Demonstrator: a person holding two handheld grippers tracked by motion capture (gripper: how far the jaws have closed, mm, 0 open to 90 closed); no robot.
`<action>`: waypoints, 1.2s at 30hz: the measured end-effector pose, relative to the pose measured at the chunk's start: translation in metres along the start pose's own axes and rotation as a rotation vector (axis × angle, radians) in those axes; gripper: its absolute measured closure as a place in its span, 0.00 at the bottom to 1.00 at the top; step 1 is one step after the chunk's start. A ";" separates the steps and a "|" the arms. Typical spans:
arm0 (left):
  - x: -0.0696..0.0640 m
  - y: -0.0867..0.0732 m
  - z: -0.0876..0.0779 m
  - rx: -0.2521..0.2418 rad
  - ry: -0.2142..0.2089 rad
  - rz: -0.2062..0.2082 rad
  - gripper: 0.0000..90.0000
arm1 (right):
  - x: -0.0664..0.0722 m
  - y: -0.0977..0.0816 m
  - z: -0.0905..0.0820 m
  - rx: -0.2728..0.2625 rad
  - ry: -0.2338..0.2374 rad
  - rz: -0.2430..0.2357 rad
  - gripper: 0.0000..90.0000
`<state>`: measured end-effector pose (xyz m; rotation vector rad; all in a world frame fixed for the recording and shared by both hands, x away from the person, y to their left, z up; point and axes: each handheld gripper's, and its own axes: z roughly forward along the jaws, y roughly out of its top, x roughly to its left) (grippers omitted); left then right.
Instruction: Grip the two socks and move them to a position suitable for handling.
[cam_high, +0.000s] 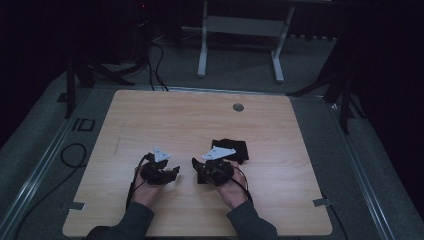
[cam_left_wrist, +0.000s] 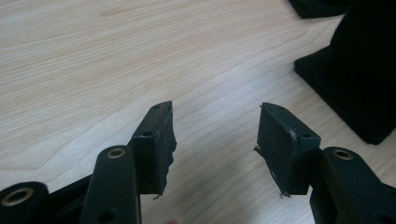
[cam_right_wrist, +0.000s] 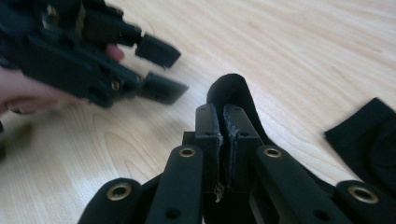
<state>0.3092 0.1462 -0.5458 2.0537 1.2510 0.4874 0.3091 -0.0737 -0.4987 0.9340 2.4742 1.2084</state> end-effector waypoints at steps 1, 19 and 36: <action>-0.002 0.000 0.000 0.000 -0.003 0.005 0.52 | -0.001 0.001 -0.003 -0.007 -0.007 0.002 0.95; -0.052 0.001 0.012 -0.030 -0.121 0.177 0.73 | -0.019 -0.003 -0.016 -0.038 -0.032 0.048 0.95; -0.076 -0.001 0.024 -0.061 -0.247 0.228 0.99 | -0.015 -0.001 -0.014 -0.047 -0.025 0.040 0.95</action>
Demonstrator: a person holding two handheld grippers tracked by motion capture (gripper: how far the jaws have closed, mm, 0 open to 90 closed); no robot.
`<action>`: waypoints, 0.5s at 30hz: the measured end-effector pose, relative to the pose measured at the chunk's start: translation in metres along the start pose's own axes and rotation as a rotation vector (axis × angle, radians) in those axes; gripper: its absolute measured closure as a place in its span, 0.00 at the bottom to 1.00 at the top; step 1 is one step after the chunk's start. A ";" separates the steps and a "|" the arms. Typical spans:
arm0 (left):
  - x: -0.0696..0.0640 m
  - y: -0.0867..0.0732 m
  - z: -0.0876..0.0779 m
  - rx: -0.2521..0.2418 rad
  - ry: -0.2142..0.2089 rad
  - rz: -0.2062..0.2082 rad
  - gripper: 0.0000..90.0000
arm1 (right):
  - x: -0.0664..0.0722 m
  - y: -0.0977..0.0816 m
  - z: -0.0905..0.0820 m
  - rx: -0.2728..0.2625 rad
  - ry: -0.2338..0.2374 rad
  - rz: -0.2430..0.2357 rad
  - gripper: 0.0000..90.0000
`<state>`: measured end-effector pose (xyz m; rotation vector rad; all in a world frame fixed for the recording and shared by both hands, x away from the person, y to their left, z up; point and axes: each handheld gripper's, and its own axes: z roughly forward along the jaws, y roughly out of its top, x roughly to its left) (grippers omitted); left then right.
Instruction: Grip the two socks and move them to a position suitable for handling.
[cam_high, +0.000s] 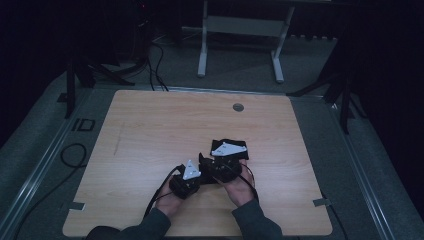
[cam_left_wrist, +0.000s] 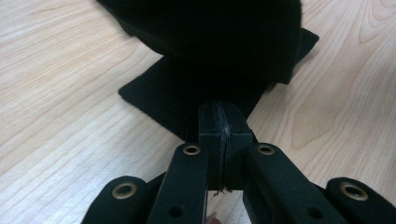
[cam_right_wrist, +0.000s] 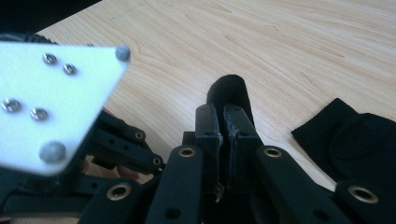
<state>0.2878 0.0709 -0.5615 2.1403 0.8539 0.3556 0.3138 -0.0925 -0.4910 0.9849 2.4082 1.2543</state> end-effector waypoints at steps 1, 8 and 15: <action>0.000 0.000 0.000 0.000 0.000 0.000 0.99 | 0.000 0.000 0.000 0.000 0.000 0.000 0.95; -0.001 0.000 0.002 0.018 0.000 0.011 1.00 | -0.002 0.001 -0.004 -0.010 -0.010 0.003 0.95; 0.001 -0.001 -0.003 0.044 0.013 0.046 1.00 | -0.012 -0.002 -0.022 -0.029 -0.058 0.009 0.95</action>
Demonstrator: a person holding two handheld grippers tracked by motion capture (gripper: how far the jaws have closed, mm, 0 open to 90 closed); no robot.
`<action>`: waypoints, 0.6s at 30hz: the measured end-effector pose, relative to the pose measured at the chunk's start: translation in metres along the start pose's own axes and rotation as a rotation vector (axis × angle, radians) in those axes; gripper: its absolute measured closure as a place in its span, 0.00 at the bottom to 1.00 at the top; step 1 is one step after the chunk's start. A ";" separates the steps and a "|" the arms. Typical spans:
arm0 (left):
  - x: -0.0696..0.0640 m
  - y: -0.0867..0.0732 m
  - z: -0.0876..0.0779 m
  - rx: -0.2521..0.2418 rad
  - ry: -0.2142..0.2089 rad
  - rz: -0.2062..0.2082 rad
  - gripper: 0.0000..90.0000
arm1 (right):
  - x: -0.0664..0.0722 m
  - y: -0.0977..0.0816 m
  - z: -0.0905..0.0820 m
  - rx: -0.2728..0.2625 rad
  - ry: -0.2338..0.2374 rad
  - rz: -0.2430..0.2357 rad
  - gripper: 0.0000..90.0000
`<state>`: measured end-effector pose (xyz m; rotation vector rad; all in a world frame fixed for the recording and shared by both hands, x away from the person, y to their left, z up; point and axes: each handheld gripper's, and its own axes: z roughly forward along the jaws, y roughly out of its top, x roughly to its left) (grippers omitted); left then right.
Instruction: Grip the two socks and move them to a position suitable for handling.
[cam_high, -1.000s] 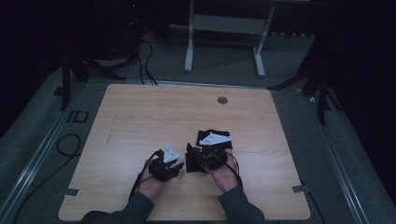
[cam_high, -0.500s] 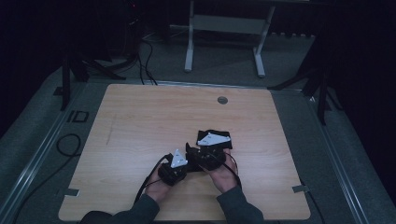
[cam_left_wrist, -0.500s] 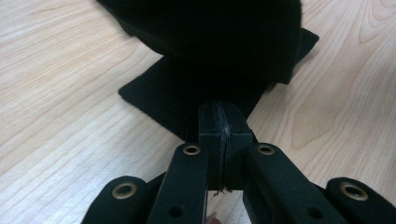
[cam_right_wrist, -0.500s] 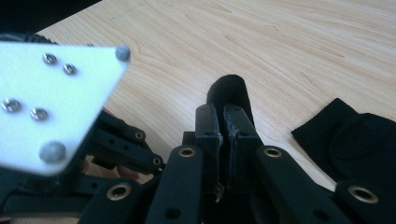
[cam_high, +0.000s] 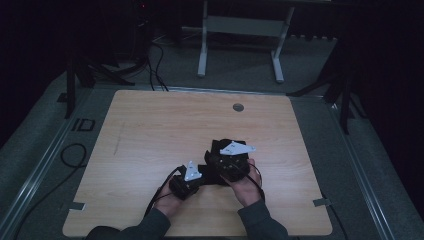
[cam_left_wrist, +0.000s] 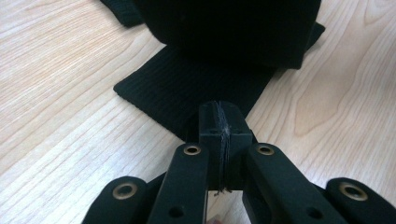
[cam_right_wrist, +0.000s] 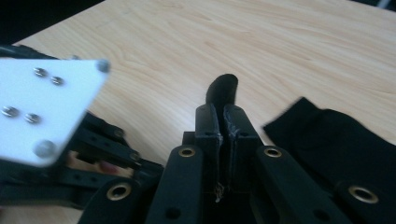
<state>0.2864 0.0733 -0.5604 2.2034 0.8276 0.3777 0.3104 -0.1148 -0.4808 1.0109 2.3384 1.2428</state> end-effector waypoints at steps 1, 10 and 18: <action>0.001 0.000 -0.001 0.001 -0.001 -0.002 1.00 | -0.002 -0.001 -0.003 -0.002 -0.010 0.005 0.95; 0.011 -0.002 -0.008 0.041 0.021 0.020 0.97 | -0.024 -0.018 -0.028 -0.033 -0.083 0.079 0.95; 0.026 -0.007 -0.017 0.078 0.044 0.011 0.96 | -0.040 -0.044 -0.044 -0.003 -0.133 0.128 0.94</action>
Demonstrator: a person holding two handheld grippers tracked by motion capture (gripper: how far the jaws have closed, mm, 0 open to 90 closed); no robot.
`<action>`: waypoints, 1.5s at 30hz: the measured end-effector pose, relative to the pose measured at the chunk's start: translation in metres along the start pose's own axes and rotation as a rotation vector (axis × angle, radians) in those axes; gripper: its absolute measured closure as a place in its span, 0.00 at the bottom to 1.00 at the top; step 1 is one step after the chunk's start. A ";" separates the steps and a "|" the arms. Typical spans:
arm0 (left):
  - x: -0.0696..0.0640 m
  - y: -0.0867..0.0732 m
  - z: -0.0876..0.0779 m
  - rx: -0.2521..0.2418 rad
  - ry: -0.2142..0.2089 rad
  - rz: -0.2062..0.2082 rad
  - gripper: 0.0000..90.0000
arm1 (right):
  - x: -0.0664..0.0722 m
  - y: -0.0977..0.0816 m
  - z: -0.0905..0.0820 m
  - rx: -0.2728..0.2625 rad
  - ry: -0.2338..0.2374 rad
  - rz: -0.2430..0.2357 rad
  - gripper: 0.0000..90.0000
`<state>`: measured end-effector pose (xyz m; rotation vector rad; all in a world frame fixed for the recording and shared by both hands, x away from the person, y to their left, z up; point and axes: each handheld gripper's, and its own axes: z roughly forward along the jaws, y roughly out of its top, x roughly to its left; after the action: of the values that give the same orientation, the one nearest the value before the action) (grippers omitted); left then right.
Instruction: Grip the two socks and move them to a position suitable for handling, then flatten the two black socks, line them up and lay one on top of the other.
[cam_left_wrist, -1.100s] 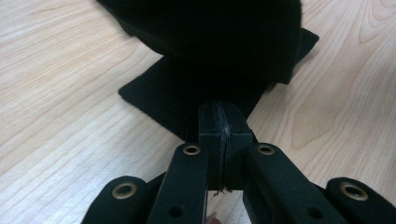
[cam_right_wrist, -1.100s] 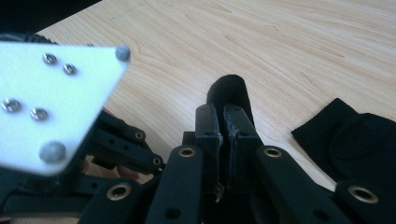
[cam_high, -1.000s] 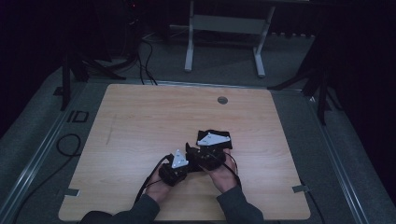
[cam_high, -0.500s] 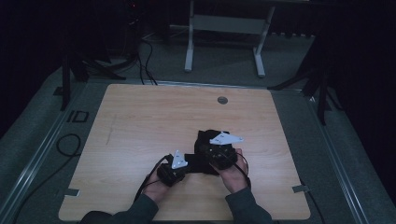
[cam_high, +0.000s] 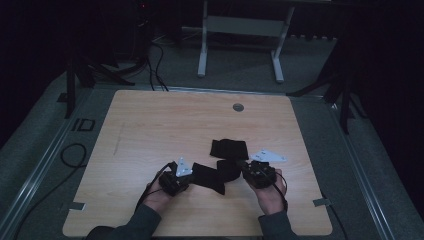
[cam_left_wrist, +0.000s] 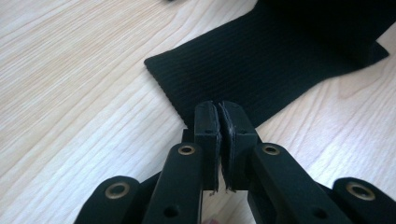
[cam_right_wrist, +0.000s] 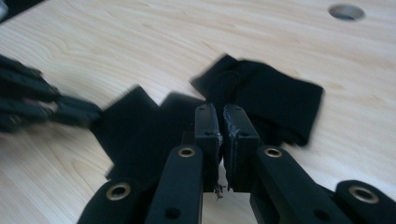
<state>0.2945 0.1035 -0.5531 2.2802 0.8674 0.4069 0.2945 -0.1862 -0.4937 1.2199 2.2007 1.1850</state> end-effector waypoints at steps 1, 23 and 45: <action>0.001 -0.001 -0.001 0.003 0.001 -0.005 0.96 | -0.003 -0.004 -0.002 0.006 -0.008 0.005 0.94; 0.021 -0.004 -0.003 0.015 0.070 -0.091 0.80 | -0.042 -0.029 -0.009 0.154 -0.192 -0.006 0.60; 0.017 -0.002 -0.002 0.010 0.106 -0.076 0.69 | -0.041 -0.017 0.008 0.190 -0.142 -0.040 0.58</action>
<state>0.3056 0.1172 -0.5521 2.2437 1.0080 0.4936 0.3142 -0.2206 -0.5157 1.2836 2.2594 0.8615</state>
